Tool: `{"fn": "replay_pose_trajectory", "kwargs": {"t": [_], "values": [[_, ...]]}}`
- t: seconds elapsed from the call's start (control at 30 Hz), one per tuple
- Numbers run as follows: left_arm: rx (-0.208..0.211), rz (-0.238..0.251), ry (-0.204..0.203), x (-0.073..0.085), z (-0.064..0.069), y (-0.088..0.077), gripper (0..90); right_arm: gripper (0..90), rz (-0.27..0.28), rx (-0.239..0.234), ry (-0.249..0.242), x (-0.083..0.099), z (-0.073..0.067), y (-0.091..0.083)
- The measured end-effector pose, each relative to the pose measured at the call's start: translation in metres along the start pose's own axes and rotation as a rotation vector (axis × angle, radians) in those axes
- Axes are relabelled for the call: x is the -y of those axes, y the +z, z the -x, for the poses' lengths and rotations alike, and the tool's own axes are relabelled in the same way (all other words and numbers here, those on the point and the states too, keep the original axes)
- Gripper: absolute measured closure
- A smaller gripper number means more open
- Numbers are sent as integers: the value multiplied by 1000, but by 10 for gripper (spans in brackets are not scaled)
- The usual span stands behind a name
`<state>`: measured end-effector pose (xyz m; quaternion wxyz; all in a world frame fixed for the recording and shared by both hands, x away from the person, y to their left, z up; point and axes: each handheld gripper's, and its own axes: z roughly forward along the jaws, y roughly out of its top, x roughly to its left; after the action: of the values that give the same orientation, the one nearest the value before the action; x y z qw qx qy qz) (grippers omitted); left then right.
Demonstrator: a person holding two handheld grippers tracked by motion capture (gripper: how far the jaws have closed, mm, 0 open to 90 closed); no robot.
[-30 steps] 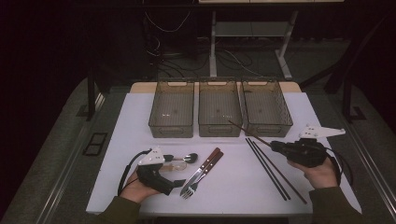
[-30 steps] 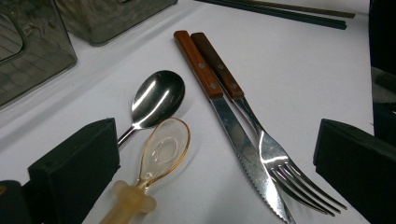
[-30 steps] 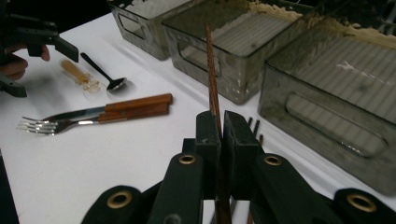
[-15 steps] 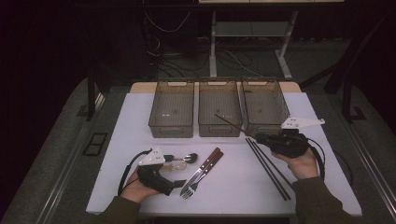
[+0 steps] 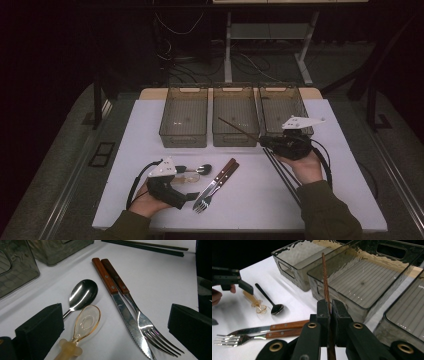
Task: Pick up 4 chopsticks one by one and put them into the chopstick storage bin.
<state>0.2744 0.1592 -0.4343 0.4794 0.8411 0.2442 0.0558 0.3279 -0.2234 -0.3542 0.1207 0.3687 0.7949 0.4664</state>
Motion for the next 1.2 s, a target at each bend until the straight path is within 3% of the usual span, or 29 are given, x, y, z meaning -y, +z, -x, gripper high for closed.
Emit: {"fn": "replay_pose_trajectory", "kwargs": {"t": [0.3,0.83,1.2], "values": [[-1,-2,4,0,0,0,0,853,-4,-1,18,-14,-3,20],[7,5,0,0,-1,0,0,853,-1,28,28,-54,-8,57],[10,8,-3,0,0,0,0,853,-11,36,29,-75,-16,97]]}}
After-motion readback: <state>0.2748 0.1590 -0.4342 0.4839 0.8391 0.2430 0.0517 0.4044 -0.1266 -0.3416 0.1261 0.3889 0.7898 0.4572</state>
